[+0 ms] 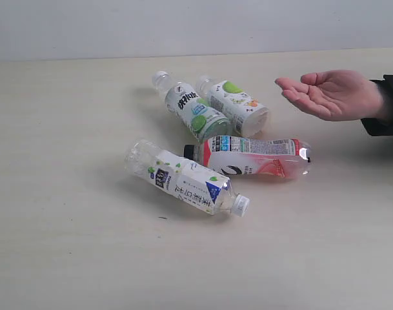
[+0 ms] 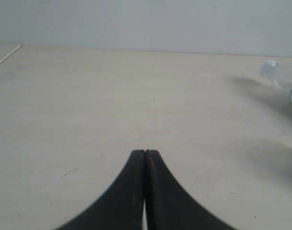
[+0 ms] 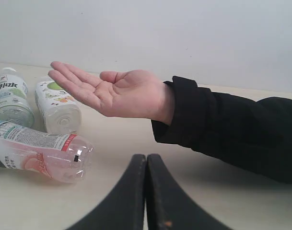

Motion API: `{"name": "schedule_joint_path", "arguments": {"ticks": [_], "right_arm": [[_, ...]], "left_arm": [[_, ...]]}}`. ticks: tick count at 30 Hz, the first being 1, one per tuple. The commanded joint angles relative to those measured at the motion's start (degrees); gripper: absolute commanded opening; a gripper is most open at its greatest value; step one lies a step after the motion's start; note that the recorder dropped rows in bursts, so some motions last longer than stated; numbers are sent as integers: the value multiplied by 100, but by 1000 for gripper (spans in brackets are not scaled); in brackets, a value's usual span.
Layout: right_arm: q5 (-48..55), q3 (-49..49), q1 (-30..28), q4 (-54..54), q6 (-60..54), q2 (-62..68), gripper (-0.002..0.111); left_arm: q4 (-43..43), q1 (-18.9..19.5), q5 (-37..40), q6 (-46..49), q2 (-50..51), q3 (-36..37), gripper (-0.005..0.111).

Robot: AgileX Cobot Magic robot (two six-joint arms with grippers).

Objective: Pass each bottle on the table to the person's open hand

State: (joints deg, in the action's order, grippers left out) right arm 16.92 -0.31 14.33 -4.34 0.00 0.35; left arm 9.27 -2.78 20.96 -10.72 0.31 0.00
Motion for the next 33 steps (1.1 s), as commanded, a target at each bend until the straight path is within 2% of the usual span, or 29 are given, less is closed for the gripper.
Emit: {"name": "schedule_joint_path", "arguments": {"ticks": [1,17,20,22,26,33], "right_arm": [[-72,31,-28,-9,0,-35,0],[-72,31,-28,-9,0,-35,0],[-72,31,-28,-9,0,-35,0],[-72,31,-28,-9,0,-35,0],[-72,31,-28,-9,0,-35,0],[-73,31,-17,-9,0,-35,0]], "left_arm": [[35,-29,-28,28,-31,0,0],[61,-29,-214,148,-31,0,0],[5,-29,-752,-14,-31,0,0],[5,-29,-1459,-241,-31,0,0],[5,-29,-2856,-1373,-31,0,0],[5,-29,-3329,-3013,-31,0,0]]}}
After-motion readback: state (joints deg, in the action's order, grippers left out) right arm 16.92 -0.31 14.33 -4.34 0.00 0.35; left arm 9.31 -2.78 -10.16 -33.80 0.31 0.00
